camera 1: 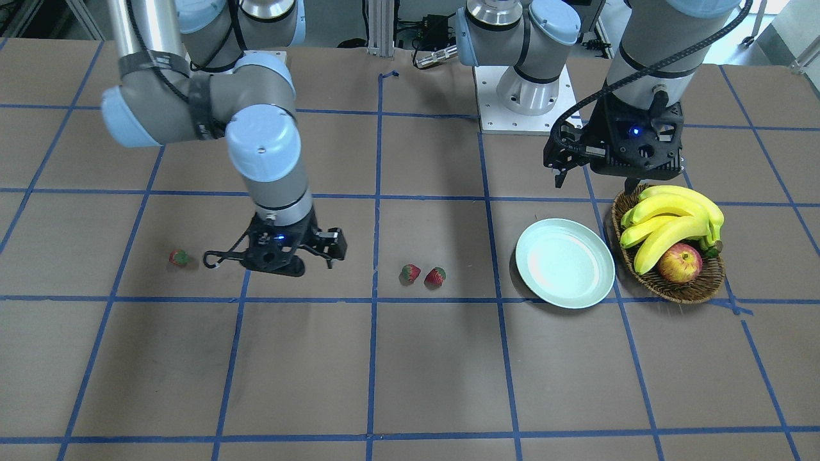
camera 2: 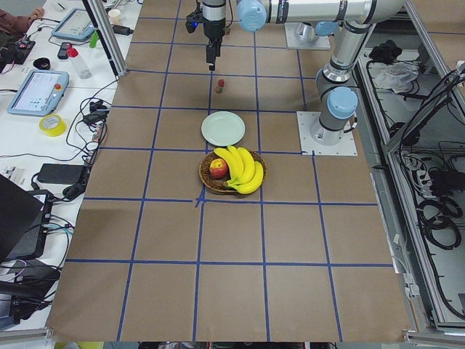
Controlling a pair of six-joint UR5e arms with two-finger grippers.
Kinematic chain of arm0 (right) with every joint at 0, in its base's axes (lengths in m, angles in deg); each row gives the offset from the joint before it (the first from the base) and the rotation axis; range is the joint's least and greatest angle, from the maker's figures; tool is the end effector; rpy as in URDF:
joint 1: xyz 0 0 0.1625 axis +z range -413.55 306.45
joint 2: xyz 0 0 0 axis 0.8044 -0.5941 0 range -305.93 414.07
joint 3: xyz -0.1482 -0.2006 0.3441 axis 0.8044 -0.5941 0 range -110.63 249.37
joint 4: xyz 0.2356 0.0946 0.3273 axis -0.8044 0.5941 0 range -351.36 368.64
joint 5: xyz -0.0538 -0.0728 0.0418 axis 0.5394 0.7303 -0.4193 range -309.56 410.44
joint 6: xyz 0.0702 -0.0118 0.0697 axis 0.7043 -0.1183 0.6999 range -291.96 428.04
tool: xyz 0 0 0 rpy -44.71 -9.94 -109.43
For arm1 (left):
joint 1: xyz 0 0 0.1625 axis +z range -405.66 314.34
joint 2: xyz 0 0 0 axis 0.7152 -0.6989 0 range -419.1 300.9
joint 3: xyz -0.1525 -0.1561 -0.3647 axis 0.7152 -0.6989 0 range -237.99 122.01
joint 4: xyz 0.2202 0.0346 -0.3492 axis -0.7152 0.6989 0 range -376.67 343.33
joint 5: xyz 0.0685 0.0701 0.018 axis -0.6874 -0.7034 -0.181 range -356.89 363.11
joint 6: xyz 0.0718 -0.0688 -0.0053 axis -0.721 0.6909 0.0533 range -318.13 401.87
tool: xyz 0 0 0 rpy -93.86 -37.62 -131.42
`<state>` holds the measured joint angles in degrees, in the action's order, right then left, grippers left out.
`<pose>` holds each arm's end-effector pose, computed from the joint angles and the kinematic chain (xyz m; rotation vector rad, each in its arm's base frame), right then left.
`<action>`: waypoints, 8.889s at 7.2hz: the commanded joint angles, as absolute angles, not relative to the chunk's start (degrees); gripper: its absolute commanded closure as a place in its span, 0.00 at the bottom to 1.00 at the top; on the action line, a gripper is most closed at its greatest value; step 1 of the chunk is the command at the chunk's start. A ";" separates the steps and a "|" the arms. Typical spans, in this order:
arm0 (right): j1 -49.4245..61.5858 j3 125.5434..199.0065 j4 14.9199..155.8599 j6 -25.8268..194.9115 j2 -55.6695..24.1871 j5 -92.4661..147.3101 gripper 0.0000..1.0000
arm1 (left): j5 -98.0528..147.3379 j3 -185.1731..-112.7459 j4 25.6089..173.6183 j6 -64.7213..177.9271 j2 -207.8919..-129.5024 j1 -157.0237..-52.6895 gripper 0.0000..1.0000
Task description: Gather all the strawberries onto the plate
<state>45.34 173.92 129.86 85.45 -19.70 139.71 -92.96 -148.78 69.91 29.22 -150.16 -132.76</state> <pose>0.2188 -0.5287 0.2709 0.2322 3.1189 -0.0069 -0.0972 -0.5078 0.4785 0.2557 3.0221 -0.0196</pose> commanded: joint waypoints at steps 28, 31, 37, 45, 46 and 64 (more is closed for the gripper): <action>54.78 176.70 137.56 90.60 -16.62 123.45 1.00 | -93.04 -148.96 69.20 29.13 -150.25 -132.76 0.00; 63.76 173.87 139.67 101.76 -11.87 122.86 1.00 | -92.87 -148.87 69.03 29.13 -150.33 -132.67 0.00; 64.05 173.52 141.54 101.36 -10.08 123.65 0.00 | -93.13 -148.78 68.85 29.13 -150.07 -132.32 0.00; 45.00 158.46 101.16 86.50 -29.17 141.23 0.00 | -92.96 -148.96 68.85 29.13 -150.25 -132.58 0.00; 43.15 154.05 97.02 85.72 -29.25 141.24 0.00 | -92.96 -148.78 68.85 29.13 -150.16 -132.67 0.00; 39.70 149.69 103.12 83.86 -28.99 140.71 0.00 | -86.28 -147.81 72.02 29.66 -148.05 -132.23 0.00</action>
<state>39.84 148.83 102.94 83.99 -29.07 140.89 -86.26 -147.81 72.12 29.69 -148.05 -132.23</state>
